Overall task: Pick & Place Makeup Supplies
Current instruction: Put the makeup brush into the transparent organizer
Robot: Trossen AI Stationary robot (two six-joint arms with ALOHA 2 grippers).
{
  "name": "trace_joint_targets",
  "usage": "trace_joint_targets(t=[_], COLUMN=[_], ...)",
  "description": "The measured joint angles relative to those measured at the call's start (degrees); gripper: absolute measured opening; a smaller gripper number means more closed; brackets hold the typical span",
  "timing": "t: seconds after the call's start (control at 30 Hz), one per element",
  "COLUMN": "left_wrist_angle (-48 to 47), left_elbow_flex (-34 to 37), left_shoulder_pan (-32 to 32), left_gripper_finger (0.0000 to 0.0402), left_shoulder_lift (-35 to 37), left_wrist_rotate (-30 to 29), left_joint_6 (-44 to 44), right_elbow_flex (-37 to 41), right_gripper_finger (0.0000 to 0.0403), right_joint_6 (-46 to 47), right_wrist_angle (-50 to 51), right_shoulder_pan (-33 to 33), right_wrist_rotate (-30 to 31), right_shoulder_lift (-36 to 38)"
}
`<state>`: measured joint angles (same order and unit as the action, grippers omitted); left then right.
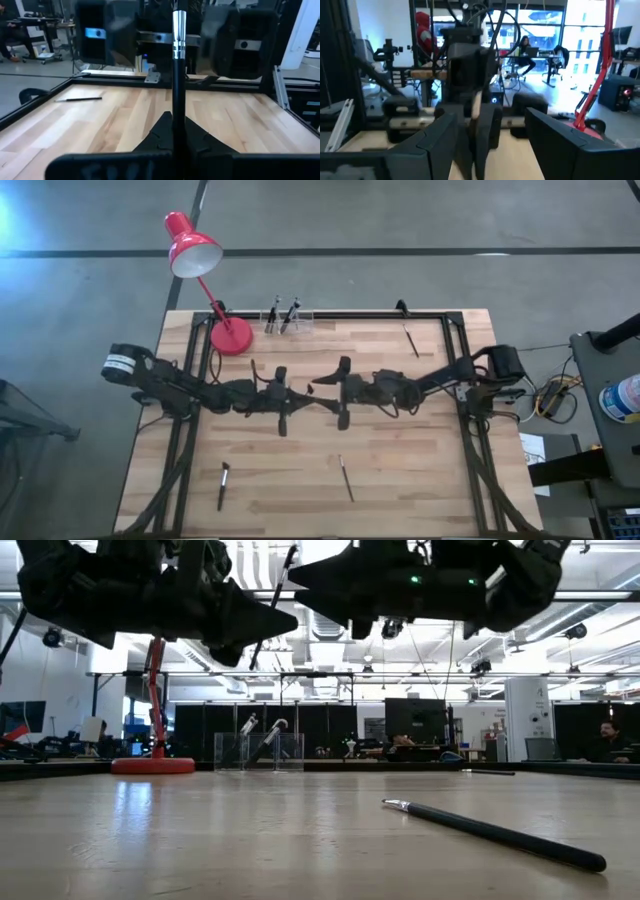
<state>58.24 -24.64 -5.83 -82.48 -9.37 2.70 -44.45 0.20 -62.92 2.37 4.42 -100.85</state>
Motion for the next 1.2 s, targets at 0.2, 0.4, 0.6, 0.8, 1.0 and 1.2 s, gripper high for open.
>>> trace_joint_targets(t=[0.2,0.4,0.6,0.8,1.0,1.2], left_wrist_angle=[-0.07,-0.44,-0.59,-2.25,-7.46,-7.89], left_elbow_flex=[0.09,-0.04,0.13,0.43,2.30,6.38], left_shoulder_pan=[0.12,0.53,1.89,2.57,2.76,3.57], left_gripper_finger=[0.0003,0.0003,0.0024,0.0060,0.0072,0.0072], left_shoulder_lift=[0.00,0.00,0.00,1.13,6.50,11.26], left_wrist_rotate=[0.09,0.03,-0.79,-3.25,-9.12,-6.92], left_joint_6=[0.02,-0.04,3.10,4.39,2.12,1.87], right_elbow_flex=[-3.13,-5.07,-4.94,-4.38,-3.91,-4.36], right_gripper_finger=[0.0197,0.0144,0.0032,0.0015,0.0014,0.0013], right_joint_6=[-0.34,-1.09,-2.34,-3.50,-1.82,0.28], right_wrist_angle=[0.95,2.90,3.01,3.24,2.73,0.42], right_shoulder_pan=[-0.02,-0.02,-0.27,-1.93,-7.91,-18.19], right_wrist_rotate=[0.02,0.07,0.15,1.35,0.33,2.76], right_shoulder_lift=[-1.60,-2.04,-2.02,-1.33,-0.47,-1.45])
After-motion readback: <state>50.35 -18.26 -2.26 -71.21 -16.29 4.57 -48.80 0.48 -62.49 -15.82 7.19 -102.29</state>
